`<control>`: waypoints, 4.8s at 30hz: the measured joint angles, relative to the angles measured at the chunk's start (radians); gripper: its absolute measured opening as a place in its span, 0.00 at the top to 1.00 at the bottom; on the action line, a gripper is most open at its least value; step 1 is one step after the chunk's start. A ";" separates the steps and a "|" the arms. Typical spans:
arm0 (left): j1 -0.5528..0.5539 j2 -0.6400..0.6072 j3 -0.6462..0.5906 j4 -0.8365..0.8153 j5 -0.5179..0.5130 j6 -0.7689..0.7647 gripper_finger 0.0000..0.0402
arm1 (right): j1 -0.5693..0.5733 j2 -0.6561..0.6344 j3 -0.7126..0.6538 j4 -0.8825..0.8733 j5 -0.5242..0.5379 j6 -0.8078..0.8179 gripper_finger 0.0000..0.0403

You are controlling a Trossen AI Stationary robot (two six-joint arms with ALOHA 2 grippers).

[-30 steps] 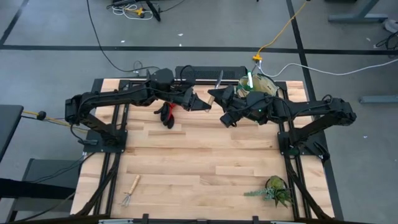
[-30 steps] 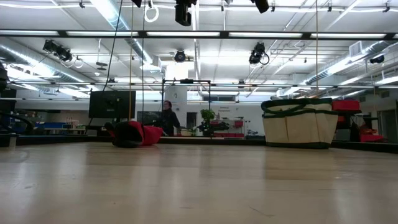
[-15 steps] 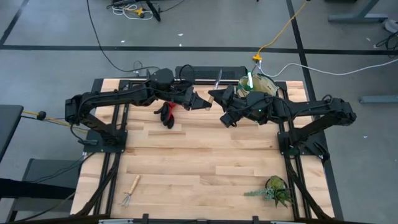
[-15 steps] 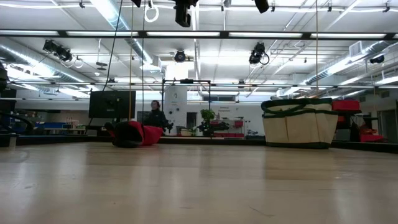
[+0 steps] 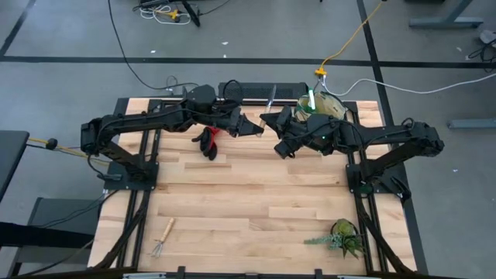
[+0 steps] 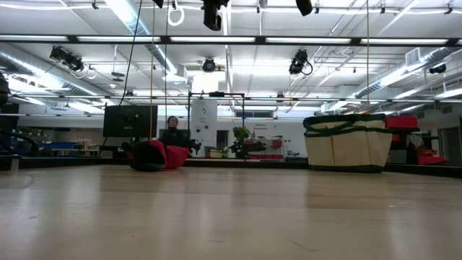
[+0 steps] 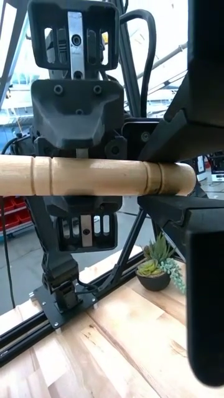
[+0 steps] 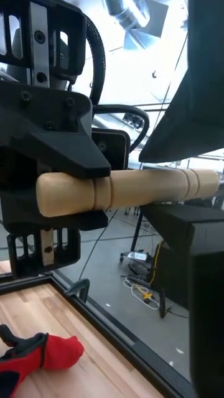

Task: Pick & Place Garden tools in Gardening bag
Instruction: Put the brown trowel into the gardening bag

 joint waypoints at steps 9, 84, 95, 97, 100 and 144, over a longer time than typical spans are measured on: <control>0.000 0.000 0.000 -0.001 0.000 -0.003 0.78 | 0.000 0.000 -0.001 -0.012 0.000 -0.001 0.78; 0.108 -0.006 -0.001 0.009 -0.023 0.354 0.55 | -0.005 -0.001 0.000 -0.011 0.236 0.415 0.81; 0.108 -0.146 -0.001 -0.134 -0.135 0.538 0.63 | -0.003 -0.046 0.002 -0.039 0.300 0.605 0.81; 0.108 -0.173 0.000 -0.181 -0.160 0.575 0.65 | -0.003 -0.058 0.002 -0.046 0.300 0.656 0.81; 0.108 -0.207 -0.001 -0.226 -0.205 0.610 0.67 | -0.003 -0.074 0.002 -0.059 0.300 0.717 0.81; 0.108 -0.286 0.000 -0.276 -0.292 0.874 0.71 | -0.275 -0.211 0.001 -0.405 -0.217 1.526 0.81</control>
